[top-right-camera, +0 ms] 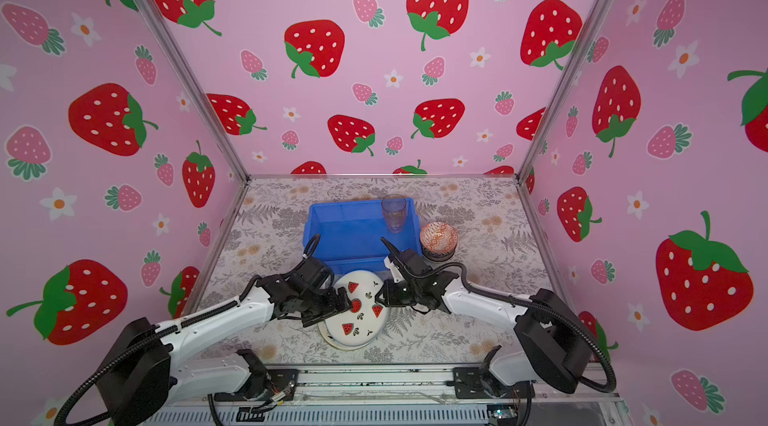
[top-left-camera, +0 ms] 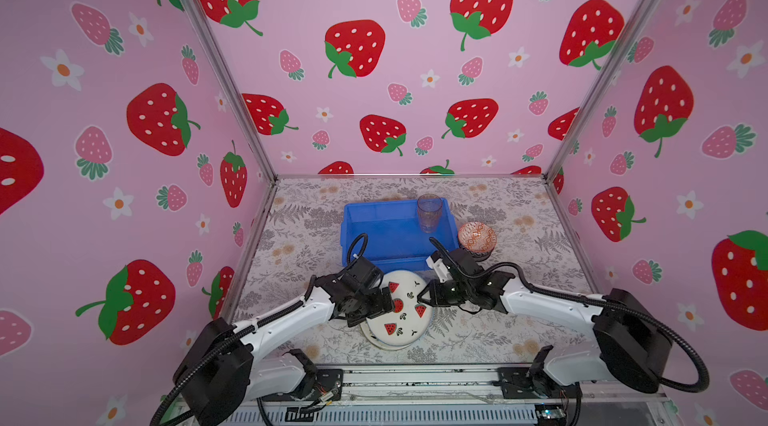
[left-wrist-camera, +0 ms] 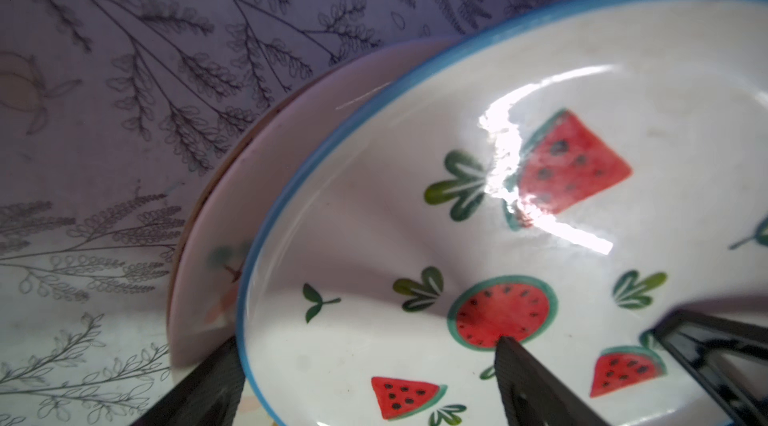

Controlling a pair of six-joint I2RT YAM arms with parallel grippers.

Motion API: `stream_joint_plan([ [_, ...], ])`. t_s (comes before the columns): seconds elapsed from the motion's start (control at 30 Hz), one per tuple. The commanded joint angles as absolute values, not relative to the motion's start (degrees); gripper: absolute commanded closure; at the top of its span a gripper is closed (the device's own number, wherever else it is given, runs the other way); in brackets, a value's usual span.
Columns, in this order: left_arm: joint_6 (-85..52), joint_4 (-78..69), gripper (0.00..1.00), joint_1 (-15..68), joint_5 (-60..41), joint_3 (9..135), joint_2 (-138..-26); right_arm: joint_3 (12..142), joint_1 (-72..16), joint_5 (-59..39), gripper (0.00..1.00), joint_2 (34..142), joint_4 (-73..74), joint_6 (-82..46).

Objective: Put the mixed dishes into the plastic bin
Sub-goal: 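Lift the top watermelon plate with both grippers off the stack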

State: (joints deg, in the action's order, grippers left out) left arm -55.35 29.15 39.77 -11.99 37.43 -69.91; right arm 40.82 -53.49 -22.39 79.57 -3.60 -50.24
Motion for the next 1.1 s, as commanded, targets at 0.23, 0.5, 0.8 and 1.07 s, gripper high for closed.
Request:
stream_joint_plan([
  [0.23, -55.8, 28.3, 0.05, 40.5, -12.0, 39.9, -66.9, 40.3, -53.6, -23.5, 0.91, 76.2, -1.3, -52.1],
  [0.5, -55.5, 30.9, 0.05, 40.2, -10.5, 41.1, -63.9, 40.7, -52.4, -23.4, 0.97, 73.3, -2.7, -52.3],
  [0.8, -52.8, 35.8, 0.05, 36.4, -10.3, 44.1, -60.6, 43.6, -51.3, -25.6, 0.97, 71.6, -6.6, -50.4],
  [1.07, -45.9, 43.6, 0.05, 28.5, -11.1, 50.9, -58.2, 49.2, -49.8, -29.7, 0.98, 71.1, -9.8, -49.1],
])
